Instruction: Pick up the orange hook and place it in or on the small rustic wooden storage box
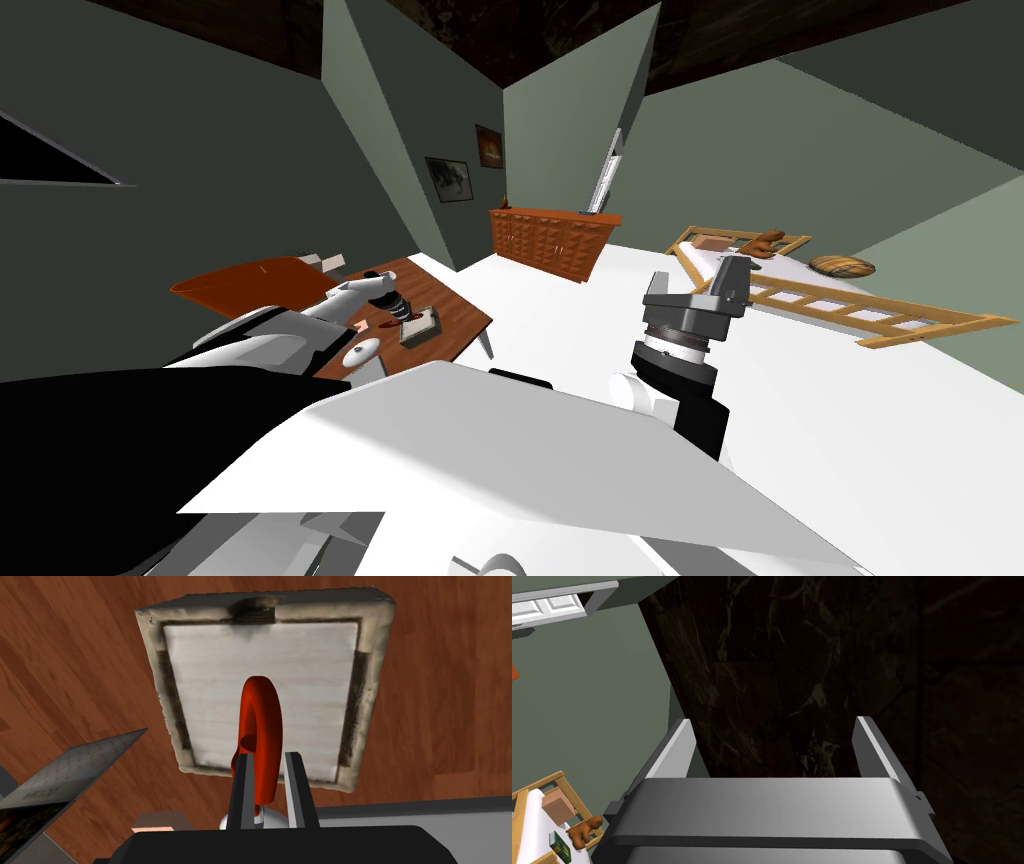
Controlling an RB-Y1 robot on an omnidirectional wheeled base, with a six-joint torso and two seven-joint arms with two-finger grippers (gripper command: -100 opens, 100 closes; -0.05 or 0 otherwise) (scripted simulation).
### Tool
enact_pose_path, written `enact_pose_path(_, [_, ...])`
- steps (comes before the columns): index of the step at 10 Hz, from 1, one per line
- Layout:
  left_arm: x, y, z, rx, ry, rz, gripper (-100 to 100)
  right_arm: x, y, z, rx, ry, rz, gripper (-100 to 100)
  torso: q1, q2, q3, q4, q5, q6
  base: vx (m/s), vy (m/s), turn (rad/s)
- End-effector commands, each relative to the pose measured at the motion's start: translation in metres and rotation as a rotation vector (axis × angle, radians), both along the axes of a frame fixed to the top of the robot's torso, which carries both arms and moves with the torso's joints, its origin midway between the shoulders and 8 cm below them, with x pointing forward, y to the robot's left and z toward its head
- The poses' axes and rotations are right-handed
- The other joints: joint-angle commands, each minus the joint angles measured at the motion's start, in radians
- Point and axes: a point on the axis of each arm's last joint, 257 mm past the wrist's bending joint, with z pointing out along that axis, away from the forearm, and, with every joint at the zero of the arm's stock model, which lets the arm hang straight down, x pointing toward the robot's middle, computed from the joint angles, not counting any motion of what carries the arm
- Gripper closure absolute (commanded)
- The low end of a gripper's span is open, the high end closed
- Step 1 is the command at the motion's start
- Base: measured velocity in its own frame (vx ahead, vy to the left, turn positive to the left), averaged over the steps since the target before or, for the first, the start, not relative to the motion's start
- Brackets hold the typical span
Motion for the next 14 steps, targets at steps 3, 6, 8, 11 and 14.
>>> enact_pose_path(3, [0.006,-0.02,0.007,-0.098,0.001,0.034,100,0.0,0.0,0.0,0.0,0.0,0.0,0,0.002,0.0,0.0,0.0,0.0,-0.002,-0.105,0.172,-0.178])
enact_pose_path(6, [0.006,-0.018,0.007,-0.087,0.0,0.03,-100,0.0,0.0,0.0,0.0,0.0,0.0,0,-0.007,-0.005,-0.003,-0.002,-0.001,-0.003,-0.017,0.029,-0.013])
enact_pose_path(8, [0.006,-0.018,0.007,-0.087,0.0,0.03,-100,0.0,0.0,0.0,0.0,0.0,0.0,0,-0.009,-0.007,-0.004,-0.002,-0.002,-0.003,0.0,0.0,0.0])
enact_pose_path(11, [0.008,-0.013,0.025,-0.086,-0.004,0.029,-100,0.0,0.0,0.0,0.0,0.0,0.0,0,-0.009,-0.007,-0.004,-0.002,-0.002,-0.002,-0.002,-0.008,-0.002])
enact_pose_path(14, [0.01,-0.006,0.056,-0.084,-0.009,0.027,-100,0.0,0.0,0.0,0.0,0.0,0.0,0,-0.012,-0.006,-0.003,-0.002,-0.003,-0.002,-0.017,-0.038,-0.002])
